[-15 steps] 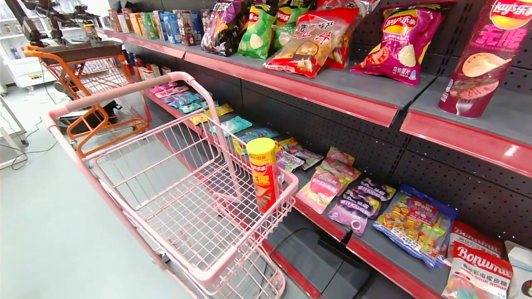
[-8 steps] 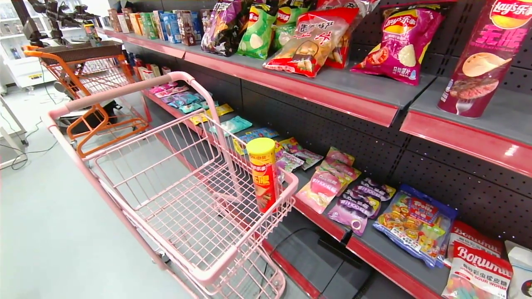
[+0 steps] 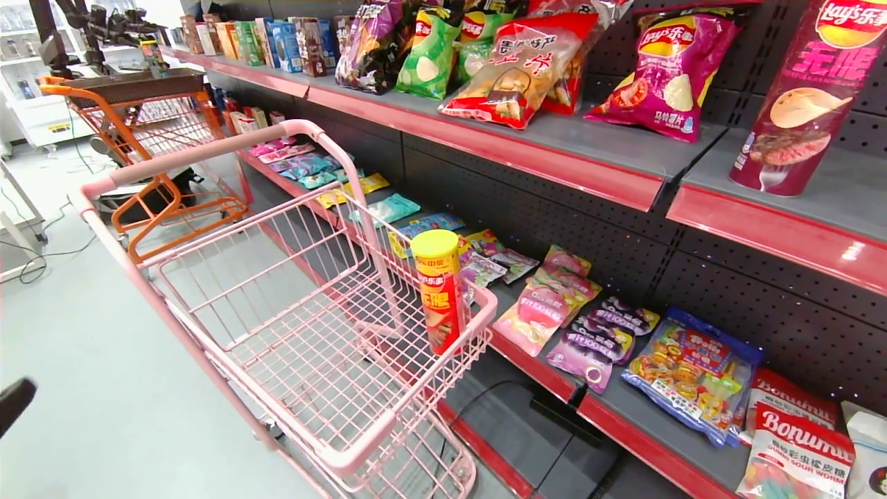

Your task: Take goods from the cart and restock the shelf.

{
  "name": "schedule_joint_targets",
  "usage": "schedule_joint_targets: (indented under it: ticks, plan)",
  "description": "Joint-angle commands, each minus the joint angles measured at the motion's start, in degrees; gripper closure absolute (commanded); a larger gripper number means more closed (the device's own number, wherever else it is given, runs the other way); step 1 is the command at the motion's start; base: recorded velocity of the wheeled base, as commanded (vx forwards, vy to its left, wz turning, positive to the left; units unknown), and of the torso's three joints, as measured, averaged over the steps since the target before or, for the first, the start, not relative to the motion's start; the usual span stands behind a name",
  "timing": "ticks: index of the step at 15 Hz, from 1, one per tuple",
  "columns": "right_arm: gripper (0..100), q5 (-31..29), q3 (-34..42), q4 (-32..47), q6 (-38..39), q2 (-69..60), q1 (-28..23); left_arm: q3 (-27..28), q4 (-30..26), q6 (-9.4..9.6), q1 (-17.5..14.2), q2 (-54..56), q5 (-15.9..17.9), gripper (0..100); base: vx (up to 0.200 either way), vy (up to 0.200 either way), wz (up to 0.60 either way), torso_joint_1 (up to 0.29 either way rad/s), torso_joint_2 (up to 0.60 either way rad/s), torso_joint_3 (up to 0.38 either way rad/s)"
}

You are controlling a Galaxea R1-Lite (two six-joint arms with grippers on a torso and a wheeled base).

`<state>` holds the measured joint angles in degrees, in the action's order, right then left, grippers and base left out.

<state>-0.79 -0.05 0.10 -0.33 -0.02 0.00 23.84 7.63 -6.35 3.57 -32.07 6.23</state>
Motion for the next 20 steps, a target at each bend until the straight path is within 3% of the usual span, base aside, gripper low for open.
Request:
schedule_joint_targets:
  ticks: [1, 2, 3, 4, 6, 8, 17, 18, 20]
  plan:
    - [0, 0.0, 0.0, 0.0, 0.0, 0.0, 0.0, 4.3, 11.7, 0.64, 2.3, -25.4, 3.4, 0, 0.0, 0.0, 0.0, 0.0, 0.0, 0.0]
    - [0, 0.0, 0.0, 0.0, 0.0, 0.0, 0.0, 4.2, 16.9, 1.96, 4.5, -33.4, 7.0, 0, 0.0, 0.0, 0.0, 0.0, 0.0, 0.0]
    - [0, 0.0, 0.0, 0.0, 0.0, 0.0, 0.0, 4.5, 19.9, 3.19, 6.2, -38.3, 8.0, 0, 0.0, 0.0, 0.0, 0.0, 0.0, 0.0]
    - [0, 0.0, 0.0, 0.0, 0.0, 0.0, 0.0, 5.1, 25.0, 4.59, 7.8, -44.4, 8.1, 0, 0.0, 0.0, 0.0, 0.0, 0.0, 0.0]
    - [0, 0.1, 0.0, 0.0, 0.0, 0.0, 0.0, 7.0, 32.0, 5.3, 10.1, -51.3, 8.3, 0, 0.0, 0.0, 0.0, 0.0, 0.0, 0.0]
    - [0, 0.1, 0.0, 0.0, 0.0, 0.0, 0.0, 9.7, 32.1, 5.3, 12.5, -55.6, 8.4, 0, 0.0, 0.0, 0.0, 0.0, 0.0, 0.0]
    - [0, 0.1, 0.0, 0.0, -0.1, 0.0, 0.0, 24.5, 32.8, 5.03, 15.0, -72.7, 9.5, 0, 0.0, 0.0, 0.0, 0.0, 0.0, 0.0]
    - [0, 0.2, 0.0, 0.0, -0.1, 0.0, 0.0, 26.3, 32.8, 4.95, 16.5, -75.0, 11.2, 0, 0.0, 0.0, 0.0, 0.0, 0.0, 0.0]
    - [0, 0.2, 0.0, 0.0, -0.1, 0.0, 0.0, 27.6, 32.8, 4.86, 18.4, -76.7, 11.3, 0, 0.0, 0.0, 0.0, 0.0, 0.0, 0.0]
